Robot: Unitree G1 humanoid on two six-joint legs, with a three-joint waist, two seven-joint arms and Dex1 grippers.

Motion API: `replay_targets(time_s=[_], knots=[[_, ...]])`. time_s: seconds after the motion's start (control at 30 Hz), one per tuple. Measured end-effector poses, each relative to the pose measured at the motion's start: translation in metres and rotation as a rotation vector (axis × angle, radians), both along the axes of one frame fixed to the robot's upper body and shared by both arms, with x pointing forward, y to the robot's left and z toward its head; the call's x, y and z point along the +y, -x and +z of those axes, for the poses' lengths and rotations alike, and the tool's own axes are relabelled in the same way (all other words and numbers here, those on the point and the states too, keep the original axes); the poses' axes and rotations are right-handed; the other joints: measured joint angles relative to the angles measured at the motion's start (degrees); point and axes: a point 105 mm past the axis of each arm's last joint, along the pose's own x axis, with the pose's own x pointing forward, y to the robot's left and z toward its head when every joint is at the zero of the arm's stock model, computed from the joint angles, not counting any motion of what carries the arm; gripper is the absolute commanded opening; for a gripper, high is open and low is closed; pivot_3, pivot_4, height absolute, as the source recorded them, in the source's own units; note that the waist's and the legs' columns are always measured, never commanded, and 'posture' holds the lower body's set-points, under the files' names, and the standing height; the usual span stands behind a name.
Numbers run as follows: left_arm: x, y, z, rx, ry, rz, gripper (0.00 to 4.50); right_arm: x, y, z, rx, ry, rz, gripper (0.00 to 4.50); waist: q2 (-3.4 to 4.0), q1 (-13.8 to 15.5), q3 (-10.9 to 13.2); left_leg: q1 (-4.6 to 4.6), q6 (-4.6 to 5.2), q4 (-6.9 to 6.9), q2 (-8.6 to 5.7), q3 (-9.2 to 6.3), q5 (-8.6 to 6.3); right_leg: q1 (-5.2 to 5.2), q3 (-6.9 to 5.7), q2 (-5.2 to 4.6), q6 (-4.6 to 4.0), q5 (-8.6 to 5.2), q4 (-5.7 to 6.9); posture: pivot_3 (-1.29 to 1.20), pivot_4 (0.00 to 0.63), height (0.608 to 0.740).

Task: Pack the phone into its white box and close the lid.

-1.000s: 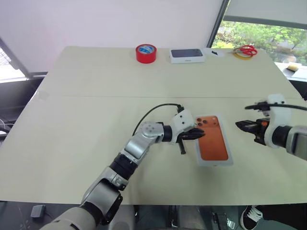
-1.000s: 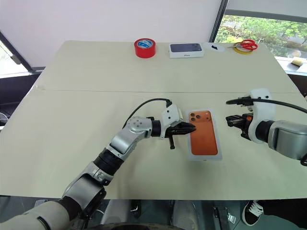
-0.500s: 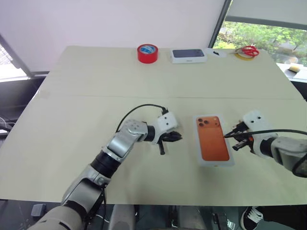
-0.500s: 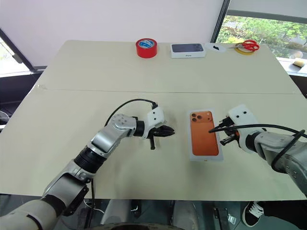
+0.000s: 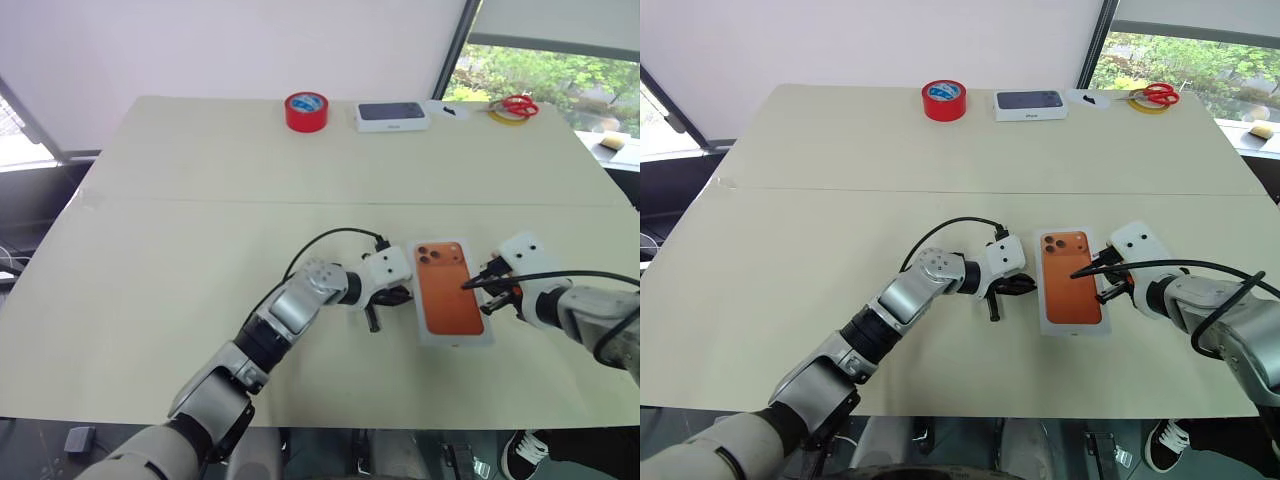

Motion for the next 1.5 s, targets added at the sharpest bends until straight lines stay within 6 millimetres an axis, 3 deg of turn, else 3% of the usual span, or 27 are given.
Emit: replay_targets(time_s=[0.73,0.9,1.03,1.17,1.27,1.33,1.5], knots=[[0.0,-0.001,0.008,0.01,0.045,0.006,0.4,-0.006,0.009,-0.009,0.032,0.029,-0.032,0.04,0.01,-0.05,0.0,0.01,0.0,0.0,0.0,0.0,0.0,0.0,0.0,0.0,0.0,0.0,0.0,0.0,0.15,0.73],[0.007,-0.009,0.016,0.033,0.098,0.055,0.4,-0.019,0.01,0.012,-0.018,0.035,-0.036,0.04,0.01,-0.1,0.0,0.02,0.0,-0.02,0.0,-0.01,0.0,0.0,0.0,0.01,0.0,0.0,0.01,0.0,0.15,0.73],[-0.002,-0.012,0.033,0.049,0.179,0.073,0.4,0.004,0.022,0.027,-0.042,-0.07,0.1,0.04,-0.01,0.05,0.01,0.02,0.0,0.01,-0.01,-0.05,0.0,0.07,-0.03,0.02,0.0,0.0,0.0,0.0,0.15,0.73],[-0.018,-0.008,0.039,0.05,0.186,0.047,0.4,0.025,0.04,0.015,0.034,-0.132,0.207,0.04,-0.02,0.04,0.01,0.02,0.02,0.03,-0.04,-0.07,-0.02,0.1,-0.04,0.0,0.0,0.0,-0.02,0.0,0.15,0.73],[-0.025,-0.009,0.021,0.009,0.066,0.04,0.4,0.029,0.049,0.001,0.087,-0.147,0.213,0.04,-0.02,-0.05,0.01,0.06,0.02,0.01,-0.04,-0.08,-0.01,0.1,-0.04,0.01,0.0,0.0,-0.02,0.0,0.15,0.73],[-0.028,-0.009,0.02,-0.034,0.039,0.025,0.4,0.029,0.052,-0.009,0.114,-0.149,0.201,0.04,-0.01,-0.12,0.0,0.06,0.02,0.01,-0.03,-0.08,-0.02,0.09,-0.03,0.01,0.0,0.0,-0.02,0.0,0.15,0.73],[-0.018,-0.017,0.023,-0.041,0.044,0.054,0.4,0.027,0.048,-0.007,0.07,-0.121,0.172,0.04,0.0,-0.21,0.0,0.05,0.02,0.01,0.0,-0.09,-0.02,0.06,-0.03,0.02,0.0,-0.01,0.0,0.0,0.15,0.73]])
